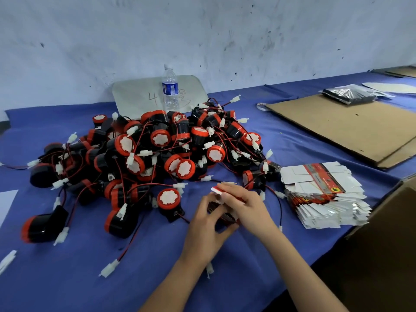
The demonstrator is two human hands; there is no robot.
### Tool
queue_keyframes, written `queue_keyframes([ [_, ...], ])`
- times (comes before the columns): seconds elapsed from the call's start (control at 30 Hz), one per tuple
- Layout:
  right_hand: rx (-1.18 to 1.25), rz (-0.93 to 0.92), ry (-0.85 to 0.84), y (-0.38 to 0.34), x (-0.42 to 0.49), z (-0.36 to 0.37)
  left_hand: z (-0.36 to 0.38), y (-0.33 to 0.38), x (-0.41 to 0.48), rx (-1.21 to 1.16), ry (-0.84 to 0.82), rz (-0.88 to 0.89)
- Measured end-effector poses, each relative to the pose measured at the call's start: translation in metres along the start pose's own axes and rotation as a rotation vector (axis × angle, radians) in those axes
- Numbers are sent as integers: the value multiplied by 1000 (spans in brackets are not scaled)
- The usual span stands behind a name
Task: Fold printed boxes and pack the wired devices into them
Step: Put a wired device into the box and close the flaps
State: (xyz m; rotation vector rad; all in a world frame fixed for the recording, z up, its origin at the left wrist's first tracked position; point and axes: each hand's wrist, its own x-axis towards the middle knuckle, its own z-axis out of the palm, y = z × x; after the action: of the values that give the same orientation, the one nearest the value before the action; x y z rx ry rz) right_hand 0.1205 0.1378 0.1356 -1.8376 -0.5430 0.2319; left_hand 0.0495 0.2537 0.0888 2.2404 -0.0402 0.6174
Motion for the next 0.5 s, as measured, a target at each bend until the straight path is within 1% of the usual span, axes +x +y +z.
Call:
queue_keyframes([
  [0.1,-170,-33,106,1,-6,7,0,-1,0,-75,0,-35],
  [0.2,-236,-89,205,2,-9,11,1,-1,-1,-170,82,-97],
  [0.23,-245,-102,208,3,-10,11,1,0,-1,-188,119,-129],
  [0.33,-338,-184,139,12,-13,14,4,-3,0,-265,191,-178],
  [0.43,-438,-236,118,20,-15,17,4,-5,0,-329,132,-264],
  [0.5,-479,-236,116,21,-15,19,3,-7,-1,-330,106,-284],
])
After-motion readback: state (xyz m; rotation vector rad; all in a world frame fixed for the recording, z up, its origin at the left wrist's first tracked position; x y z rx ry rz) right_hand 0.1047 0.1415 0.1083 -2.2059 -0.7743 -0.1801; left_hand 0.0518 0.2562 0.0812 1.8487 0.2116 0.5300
